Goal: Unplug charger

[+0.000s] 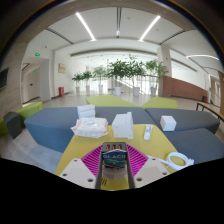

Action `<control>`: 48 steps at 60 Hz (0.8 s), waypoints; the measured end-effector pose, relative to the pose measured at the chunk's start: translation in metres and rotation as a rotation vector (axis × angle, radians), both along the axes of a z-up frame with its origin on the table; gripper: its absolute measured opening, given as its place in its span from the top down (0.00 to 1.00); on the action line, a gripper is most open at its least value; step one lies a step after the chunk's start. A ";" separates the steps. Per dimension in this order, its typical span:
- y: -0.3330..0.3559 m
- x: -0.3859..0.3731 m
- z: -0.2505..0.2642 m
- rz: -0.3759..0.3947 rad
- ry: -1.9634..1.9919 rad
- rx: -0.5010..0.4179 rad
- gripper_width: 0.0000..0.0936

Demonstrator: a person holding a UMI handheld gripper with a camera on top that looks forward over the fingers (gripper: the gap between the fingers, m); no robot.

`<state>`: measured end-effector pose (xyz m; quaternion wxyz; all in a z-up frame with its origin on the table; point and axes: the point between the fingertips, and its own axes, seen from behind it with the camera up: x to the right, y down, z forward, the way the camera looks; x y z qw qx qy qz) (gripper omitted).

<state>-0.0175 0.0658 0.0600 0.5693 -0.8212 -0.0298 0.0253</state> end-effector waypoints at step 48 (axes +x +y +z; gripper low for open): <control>-0.029 0.099 0.103 -0.099 -0.028 0.036 0.77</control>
